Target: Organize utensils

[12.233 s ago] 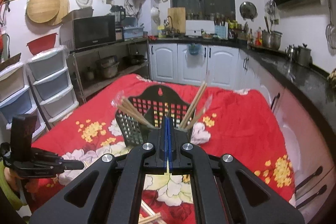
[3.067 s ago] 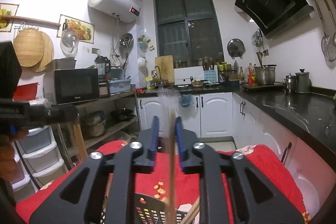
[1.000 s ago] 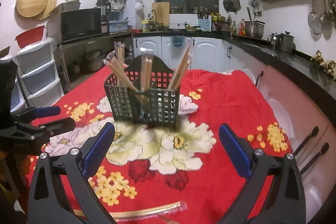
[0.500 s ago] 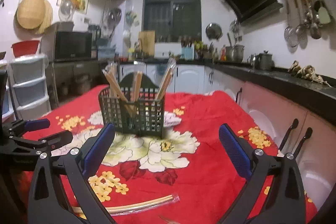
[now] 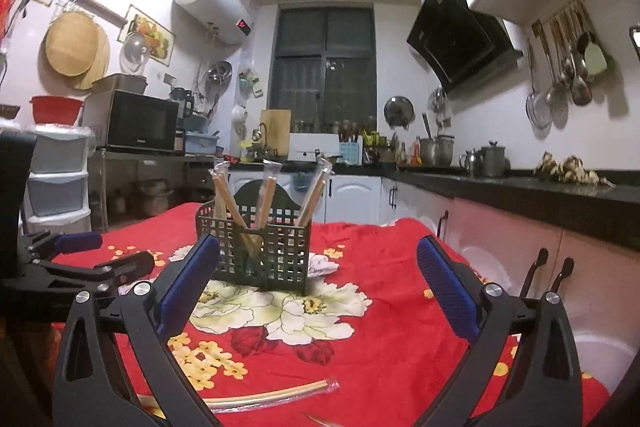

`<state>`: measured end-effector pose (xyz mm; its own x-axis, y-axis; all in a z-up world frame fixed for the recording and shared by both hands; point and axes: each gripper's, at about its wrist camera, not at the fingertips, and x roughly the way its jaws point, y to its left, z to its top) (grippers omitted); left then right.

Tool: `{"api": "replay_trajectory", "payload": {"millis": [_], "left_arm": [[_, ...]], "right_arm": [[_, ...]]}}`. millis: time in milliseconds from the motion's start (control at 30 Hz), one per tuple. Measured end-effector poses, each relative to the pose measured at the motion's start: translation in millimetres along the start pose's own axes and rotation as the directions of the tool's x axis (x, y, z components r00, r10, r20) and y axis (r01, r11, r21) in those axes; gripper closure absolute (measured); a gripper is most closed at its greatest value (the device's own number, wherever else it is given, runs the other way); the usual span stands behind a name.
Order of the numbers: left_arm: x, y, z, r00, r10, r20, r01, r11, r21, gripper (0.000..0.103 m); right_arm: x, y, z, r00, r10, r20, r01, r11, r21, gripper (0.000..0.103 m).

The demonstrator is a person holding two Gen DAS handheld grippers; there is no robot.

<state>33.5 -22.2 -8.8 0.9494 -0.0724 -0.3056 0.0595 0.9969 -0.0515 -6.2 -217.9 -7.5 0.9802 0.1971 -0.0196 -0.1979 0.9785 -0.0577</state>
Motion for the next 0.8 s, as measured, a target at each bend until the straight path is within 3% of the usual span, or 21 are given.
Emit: {"api": "replay_trajectory", "payload": {"millis": [800], "left_arm": [[-1.9, 6.7, -0.4, 1.000, 0.012, 0.010, -0.012, 1.000, -0.025, 0.011]], "right_arm": [[5.4, -1.5, -3.0, 0.999, -0.014, -0.037, 0.015, 1.000, 0.024, 0.006]]}}
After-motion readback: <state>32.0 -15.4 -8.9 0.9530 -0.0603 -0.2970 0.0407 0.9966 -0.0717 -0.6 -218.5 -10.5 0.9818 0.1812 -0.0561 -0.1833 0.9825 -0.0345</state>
